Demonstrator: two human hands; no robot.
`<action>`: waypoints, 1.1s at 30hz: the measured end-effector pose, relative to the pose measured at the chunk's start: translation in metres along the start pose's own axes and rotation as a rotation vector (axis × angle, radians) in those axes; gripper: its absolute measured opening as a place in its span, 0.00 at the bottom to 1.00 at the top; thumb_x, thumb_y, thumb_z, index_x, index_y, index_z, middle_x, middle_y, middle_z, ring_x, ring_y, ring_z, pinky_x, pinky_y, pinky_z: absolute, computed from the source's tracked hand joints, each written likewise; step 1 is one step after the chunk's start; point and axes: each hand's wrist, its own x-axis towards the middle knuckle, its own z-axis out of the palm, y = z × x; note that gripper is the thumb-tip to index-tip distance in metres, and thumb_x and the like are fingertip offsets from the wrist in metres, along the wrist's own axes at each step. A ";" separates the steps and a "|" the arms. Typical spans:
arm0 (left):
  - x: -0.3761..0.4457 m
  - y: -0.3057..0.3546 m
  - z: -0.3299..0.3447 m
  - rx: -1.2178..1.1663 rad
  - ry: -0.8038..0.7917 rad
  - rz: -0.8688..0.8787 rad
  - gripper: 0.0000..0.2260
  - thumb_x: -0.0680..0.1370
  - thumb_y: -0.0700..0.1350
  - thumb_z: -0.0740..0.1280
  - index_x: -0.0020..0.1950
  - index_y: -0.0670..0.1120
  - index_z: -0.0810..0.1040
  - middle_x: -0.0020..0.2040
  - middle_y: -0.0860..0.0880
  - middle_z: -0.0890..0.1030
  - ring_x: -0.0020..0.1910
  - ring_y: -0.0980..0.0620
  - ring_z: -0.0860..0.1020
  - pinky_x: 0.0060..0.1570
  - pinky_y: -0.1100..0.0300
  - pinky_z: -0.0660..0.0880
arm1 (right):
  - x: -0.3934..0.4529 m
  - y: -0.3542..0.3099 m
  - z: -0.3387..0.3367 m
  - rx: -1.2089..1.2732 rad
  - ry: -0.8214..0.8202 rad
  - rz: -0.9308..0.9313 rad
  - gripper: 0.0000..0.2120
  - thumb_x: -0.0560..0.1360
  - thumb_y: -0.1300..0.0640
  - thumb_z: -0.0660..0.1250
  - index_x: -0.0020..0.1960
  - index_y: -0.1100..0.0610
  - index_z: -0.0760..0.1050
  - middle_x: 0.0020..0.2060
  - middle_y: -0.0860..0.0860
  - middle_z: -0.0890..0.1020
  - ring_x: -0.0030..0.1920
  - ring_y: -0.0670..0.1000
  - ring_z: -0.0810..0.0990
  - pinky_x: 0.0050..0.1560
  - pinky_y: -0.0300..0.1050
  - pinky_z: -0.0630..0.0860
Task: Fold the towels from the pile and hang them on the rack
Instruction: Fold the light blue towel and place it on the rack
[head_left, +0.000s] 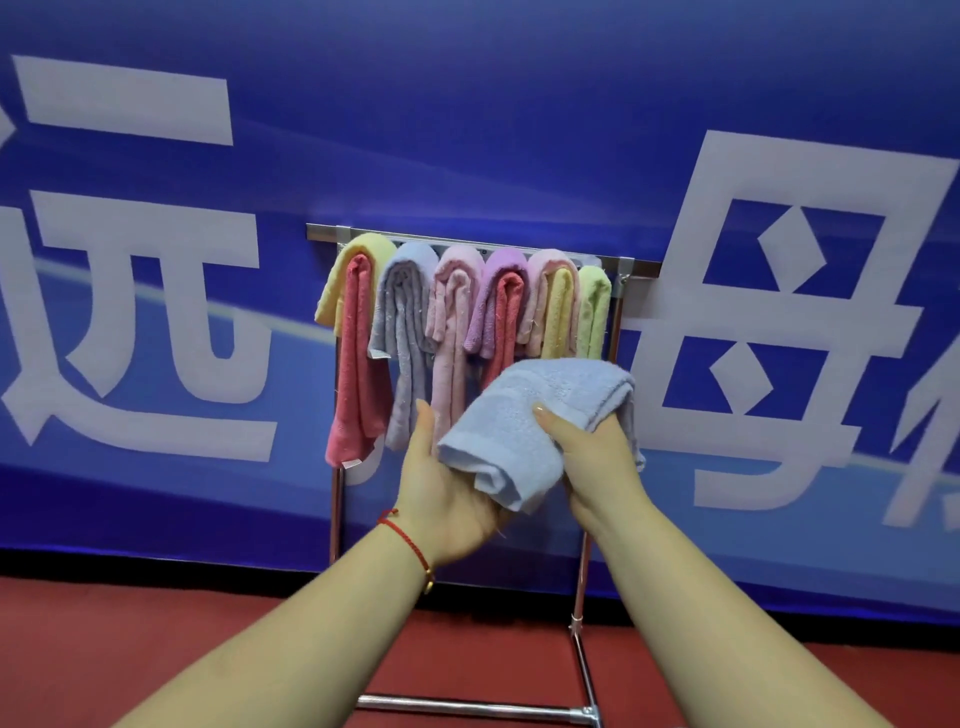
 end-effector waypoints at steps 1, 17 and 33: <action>0.003 -0.002 -0.001 -0.054 -0.002 0.018 0.36 0.70 0.71 0.54 0.57 0.43 0.79 0.56 0.40 0.81 0.47 0.42 0.83 0.40 0.50 0.81 | 0.000 0.000 0.001 -0.053 0.025 -0.041 0.30 0.71 0.63 0.71 0.71 0.56 0.65 0.64 0.51 0.75 0.63 0.51 0.75 0.65 0.55 0.72; 0.049 0.055 0.086 0.471 0.181 0.104 0.06 0.79 0.36 0.61 0.43 0.40 0.75 0.22 0.48 0.78 0.20 0.56 0.77 0.23 0.67 0.74 | -0.006 -0.002 -0.026 -0.012 0.050 0.075 0.17 0.76 0.46 0.62 0.62 0.49 0.72 0.57 0.51 0.80 0.57 0.54 0.79 0.56 0.48 0.74; 0.073 0.095 0.147 0.651 0.007 0.117 0.10 0.75 0.29 0.55 0.49 0.37 0.75 0.34 0.44 0.81 0.28 0.54 0.81 0.28 0.67 0.77 | 0.022 -0.006 -0.013 -0.455 0.024 0.022 0.39 0.62 0.46 0.78 0.66 0.50 0.60 0.56 0.43 0.72 0.57 0.45 0.73 0.55 0.38 0.70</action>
